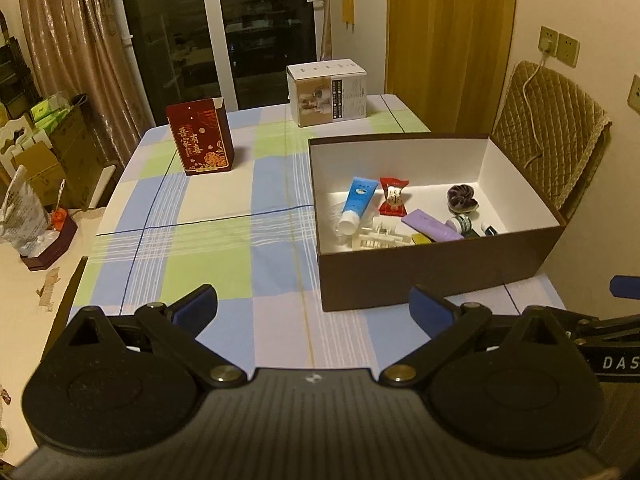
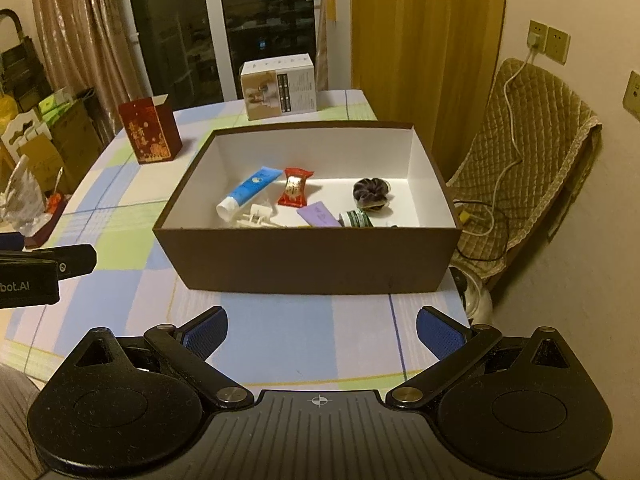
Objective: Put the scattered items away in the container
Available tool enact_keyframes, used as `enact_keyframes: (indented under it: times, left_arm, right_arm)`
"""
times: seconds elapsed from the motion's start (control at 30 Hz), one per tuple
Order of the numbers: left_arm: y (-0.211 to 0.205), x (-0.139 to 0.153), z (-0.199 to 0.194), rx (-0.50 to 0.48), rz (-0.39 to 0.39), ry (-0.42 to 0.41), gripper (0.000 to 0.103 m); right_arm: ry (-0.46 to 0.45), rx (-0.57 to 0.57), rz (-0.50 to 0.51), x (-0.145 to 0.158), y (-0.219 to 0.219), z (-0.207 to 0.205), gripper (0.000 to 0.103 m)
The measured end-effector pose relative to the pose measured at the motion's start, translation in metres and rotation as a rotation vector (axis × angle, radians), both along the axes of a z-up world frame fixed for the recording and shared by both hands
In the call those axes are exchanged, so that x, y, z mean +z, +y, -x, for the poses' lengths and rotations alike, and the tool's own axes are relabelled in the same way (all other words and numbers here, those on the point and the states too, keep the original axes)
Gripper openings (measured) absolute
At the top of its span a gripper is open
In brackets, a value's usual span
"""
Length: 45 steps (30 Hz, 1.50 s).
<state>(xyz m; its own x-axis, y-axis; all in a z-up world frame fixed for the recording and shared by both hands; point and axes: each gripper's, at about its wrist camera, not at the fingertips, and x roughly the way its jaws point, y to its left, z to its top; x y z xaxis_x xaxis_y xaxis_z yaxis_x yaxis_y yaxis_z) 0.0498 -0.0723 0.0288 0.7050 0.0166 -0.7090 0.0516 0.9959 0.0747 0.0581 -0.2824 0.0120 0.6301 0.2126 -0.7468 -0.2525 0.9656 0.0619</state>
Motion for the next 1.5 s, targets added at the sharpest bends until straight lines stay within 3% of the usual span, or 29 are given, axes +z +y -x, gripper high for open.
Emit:
enact_keyframes:
  times: [0.73, 1.5]
  left_arm:
    - [-0.033, -0.022, 0.022, -0.077, -0.09, 0.013, 0.101]
    - [-0.04, -0.044, 0.017, -0.103, -0.097, 0.057, 0.101]
  right_arm:
    - [0.033, -0.015, -0.014, -0.017, -0.017, 0.02, 0.103]
    - [0.069, -0.023, -0.008, -0.033, -0.021, 0.016, 0.103]
